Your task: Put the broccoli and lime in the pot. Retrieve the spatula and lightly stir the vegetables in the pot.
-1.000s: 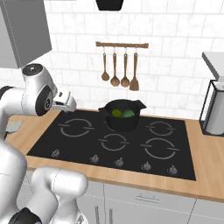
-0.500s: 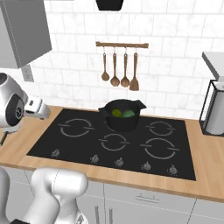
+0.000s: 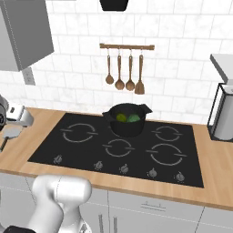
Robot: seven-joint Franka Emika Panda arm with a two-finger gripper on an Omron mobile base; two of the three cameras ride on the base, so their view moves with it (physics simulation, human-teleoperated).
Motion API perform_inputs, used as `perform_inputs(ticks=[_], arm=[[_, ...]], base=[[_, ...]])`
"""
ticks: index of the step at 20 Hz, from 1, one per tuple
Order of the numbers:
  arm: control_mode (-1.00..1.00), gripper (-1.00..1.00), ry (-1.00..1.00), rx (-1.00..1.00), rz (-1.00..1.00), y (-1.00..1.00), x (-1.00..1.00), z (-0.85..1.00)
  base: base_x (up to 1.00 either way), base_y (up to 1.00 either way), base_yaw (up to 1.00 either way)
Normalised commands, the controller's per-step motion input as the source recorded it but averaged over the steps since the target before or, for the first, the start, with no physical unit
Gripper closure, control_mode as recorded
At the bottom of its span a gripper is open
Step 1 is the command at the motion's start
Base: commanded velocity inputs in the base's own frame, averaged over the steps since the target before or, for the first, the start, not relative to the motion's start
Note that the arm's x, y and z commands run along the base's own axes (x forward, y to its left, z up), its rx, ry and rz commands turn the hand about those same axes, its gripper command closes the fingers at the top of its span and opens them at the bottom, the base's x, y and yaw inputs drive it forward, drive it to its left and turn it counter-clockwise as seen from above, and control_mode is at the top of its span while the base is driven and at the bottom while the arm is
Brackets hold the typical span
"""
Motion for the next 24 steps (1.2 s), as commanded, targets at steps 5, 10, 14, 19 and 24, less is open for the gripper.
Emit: perform_inputs(ticks=[5,10,14,19,24], arm=[[-1.00,-1.00,0.06,0.00,0.11,0.47,-0.09,0.00],[-1.00,-1.00,0.04,0.02,0.12,0.44,-0.13,-0.02],[-1.00,-1.00,0.01,0.04,0.09,0.47,-0.02,-0.07],[-1.00,-1.00,0.04,0.00,0.04,0.49,0.00,-0.02],[-1.00,-1.00,0.07,0.00,0.02,0.31,0.00,-0.04]], base=[[0.00,0.00,0.00],[0.00,0.00,0.00],[0.00,0.00,0.00],[0.00,0.00,0.00],[0.00,0.00,0.00]])
